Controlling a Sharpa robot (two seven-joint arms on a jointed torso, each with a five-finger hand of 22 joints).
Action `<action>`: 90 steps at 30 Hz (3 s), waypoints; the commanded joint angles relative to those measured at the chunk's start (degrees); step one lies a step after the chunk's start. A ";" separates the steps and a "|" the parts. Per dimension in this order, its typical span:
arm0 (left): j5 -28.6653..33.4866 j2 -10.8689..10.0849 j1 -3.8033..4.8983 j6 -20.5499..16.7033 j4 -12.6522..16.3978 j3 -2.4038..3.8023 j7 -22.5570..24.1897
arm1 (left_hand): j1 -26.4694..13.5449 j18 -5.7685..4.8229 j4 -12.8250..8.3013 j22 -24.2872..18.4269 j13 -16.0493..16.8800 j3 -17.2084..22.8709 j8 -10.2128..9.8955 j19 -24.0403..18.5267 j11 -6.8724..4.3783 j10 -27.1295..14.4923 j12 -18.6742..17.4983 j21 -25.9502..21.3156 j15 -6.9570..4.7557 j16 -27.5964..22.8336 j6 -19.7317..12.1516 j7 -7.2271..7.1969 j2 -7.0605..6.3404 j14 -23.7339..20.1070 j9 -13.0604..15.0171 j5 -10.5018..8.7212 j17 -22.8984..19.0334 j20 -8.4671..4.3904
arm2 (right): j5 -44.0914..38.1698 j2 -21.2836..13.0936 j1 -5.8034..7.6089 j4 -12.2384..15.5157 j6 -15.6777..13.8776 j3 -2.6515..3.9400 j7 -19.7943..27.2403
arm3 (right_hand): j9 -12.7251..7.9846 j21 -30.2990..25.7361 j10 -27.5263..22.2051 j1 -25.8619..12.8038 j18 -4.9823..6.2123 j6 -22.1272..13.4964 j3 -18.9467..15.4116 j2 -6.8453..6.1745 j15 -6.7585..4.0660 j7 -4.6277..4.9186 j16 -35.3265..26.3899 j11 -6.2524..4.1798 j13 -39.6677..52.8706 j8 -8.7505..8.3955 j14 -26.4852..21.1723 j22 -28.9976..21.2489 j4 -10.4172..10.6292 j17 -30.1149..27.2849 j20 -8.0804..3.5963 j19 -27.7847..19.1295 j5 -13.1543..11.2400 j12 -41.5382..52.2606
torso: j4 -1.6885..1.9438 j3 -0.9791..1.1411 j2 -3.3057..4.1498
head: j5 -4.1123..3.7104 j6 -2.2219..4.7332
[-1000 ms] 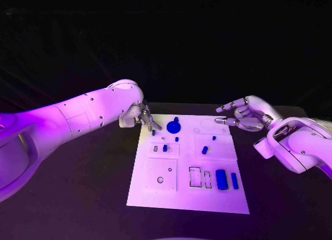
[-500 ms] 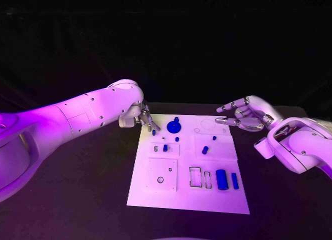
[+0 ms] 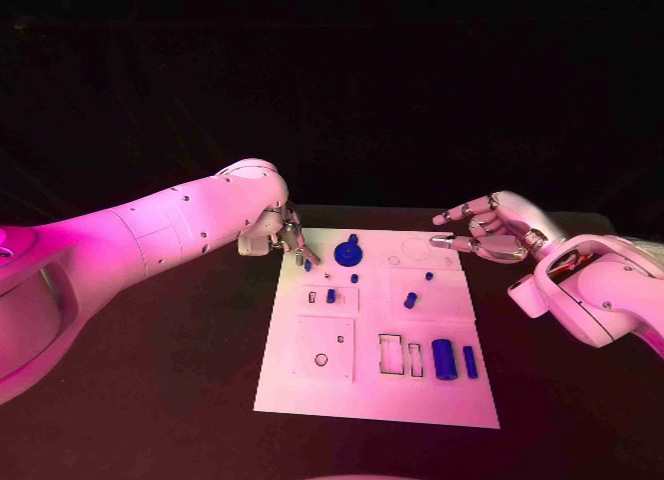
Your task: Assemble the parts on the task board
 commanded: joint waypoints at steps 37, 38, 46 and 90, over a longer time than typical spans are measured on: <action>4.90 -0.76 -0.27 -4.66 1.04 -0.11 5.17 | 4.91 -0.09 -10.12 3.12 -1.19 42.36 2.10 0.09 -0.09 0.31 -0.75 0.13 -0.15 0.18 -1.94 0.29 -8.66 6.04 2.33 7.15 15.09 -0.05 | -0.17 -0.01 -0.04 -0.01 1.12 0.00 0.24 | 0.08 -0.32 0.19 -0.15 -0.44 -0.01 -0.34 0.56 0.30 -0.20 -0.40 0.08 8.34 0.05 5.81 11.69 0.06 13.99 0.08 4.19 0.39 -0.22 | 0.05 0.03 -0.03 | 0.05 -0.23; 5.44 -1.02 -0.28 -5.34 1.39 -0.12 5.50 | 4.33 -0.10 -10.51 3.20 -1.06 43.00 2.35 0.13 -0.13 0.48 -0.60 0.17 -0.17 0.18 -1.79 0.22 -9.09 6.04 2.52 8.27 15.09 -0.09 | -0.17 -0.03 -0.04 0.00 1.13 0.00 0.23 | 0.08 -0.32 0.19 -0.15 -0.44 -0.01 -0.34 0.56 0.30 -0.20 -0.40 0.08 8.34 0.05 5.81 11.69 0.06 13.99 0.08 4.19 0.39 -0.22 | 0.06 0.04 -0.04 | 0.07 -0.22; 7.81 -5.10 -0.38 -10.80 7.85 -0.11 6.61 | 2.51 -0.22 -11.91 3.76 -0.45 44.65 3.02 0.42 -0.39 1.13 0.04 0.53 -0.37 0.18 -1.25 -0.04 -10.13 6.04 3.00 11.29 15.09 -0.25 | -0.17 -0.15 -0.04 -0.01 1.37 0.00 0.19 | 0.08 -0.32 0.19 -0.15 -0.44 -0.01 -0.34 0.56 0.30 -0.20 -0.40 0.08 8.34 0.05 5.81 11.69 0.06 13.99 0.08 4.19 0.39 -0.22 | 0.06 0.07 -0.05 | 0.63 0.18; 2.64 -14.03 -3.97 -9.85 24.19 -1.07 0.82 | 0.56 -0.54 -14.83 5.15 -1.26 46.42 2.80 1.12 -0.92 2.14 -0.53 1.44 -0.71 0.18 1.06 -0.55 -12.34 6.04 2.22 14.95 15.09 -0.66 | -0.12 -0.35 -0.08 0.07 1.28 -0.03 0.20 | 0.08 -0.32 0.20 -0.02 -0.44 -0.08 -0.77 0.79 0.30 -0.18 -0.44 0.09 8.33 0.03 5.79 11.70 0.17 13.90 0.07 4.20 0.78 -0.20 | 0.17 0.06 -0.14 | 0.75 -1.45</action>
